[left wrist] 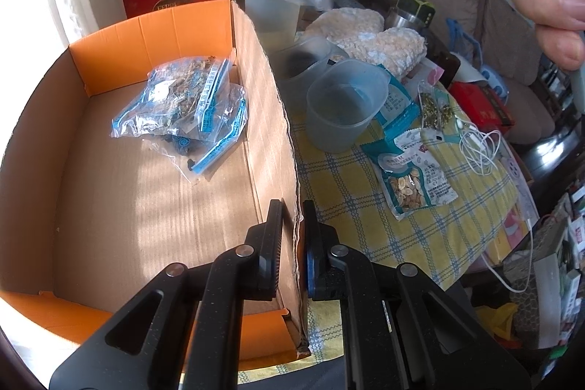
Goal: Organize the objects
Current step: 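Carry the root bag into the cardboard box and open the right gripper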
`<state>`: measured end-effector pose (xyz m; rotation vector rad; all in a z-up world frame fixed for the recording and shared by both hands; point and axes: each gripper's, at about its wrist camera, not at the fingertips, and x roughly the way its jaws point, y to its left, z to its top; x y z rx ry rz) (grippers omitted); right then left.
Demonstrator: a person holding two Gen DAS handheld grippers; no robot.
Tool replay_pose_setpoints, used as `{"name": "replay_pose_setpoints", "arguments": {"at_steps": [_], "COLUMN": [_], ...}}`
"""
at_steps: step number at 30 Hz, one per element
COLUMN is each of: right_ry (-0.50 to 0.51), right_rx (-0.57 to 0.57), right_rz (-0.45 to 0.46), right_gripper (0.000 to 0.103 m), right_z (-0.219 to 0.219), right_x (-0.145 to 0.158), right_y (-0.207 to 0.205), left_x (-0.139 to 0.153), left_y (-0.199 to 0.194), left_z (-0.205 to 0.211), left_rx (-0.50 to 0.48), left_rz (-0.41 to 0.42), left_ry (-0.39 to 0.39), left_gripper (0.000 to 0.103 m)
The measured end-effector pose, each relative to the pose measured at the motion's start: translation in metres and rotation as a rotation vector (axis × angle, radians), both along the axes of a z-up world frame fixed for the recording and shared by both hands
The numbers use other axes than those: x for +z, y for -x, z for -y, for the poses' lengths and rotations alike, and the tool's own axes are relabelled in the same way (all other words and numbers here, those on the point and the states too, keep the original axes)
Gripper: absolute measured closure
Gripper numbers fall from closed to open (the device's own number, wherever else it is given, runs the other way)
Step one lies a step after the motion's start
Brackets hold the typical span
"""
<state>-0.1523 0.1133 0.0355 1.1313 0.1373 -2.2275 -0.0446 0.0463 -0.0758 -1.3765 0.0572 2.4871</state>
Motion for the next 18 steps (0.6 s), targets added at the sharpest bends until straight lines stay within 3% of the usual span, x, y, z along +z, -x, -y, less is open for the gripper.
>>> {"name": "replay_pose_setpoints", "arguments": {"at_steps": [5,11,13,18], "right_ry": [-0.005,0.004,-0.012,-0.015], "right_rx": [0.074,0.165,0.169,0.135], "right_rz": [0.026,0.114,0.114,0.095], "right_gripper": [0.061,0.044,0.037,0.037], "right_z": [0.036,0.065,0.066,0.052], "right_x": [-0.015,-0.038,-0.043,-0.042], "right_y": [0.006,0.006,0.005,0.003], "left_x": [0.000,0.000,0.000,0.000], "left_y": [0.000,0.001,0.000,0.000], "left_z": [0.001,0.001,0.001,0.001], "left_rx": [0.001,-0.002,-0.003,-0.004], "left_rz": [0.000,0.004,0.003,0.004], "left_ry": [-0.002,-0.003,-0.002,-0.002], "left_gripper": [0.093,0.093,0.093,0.093]}}
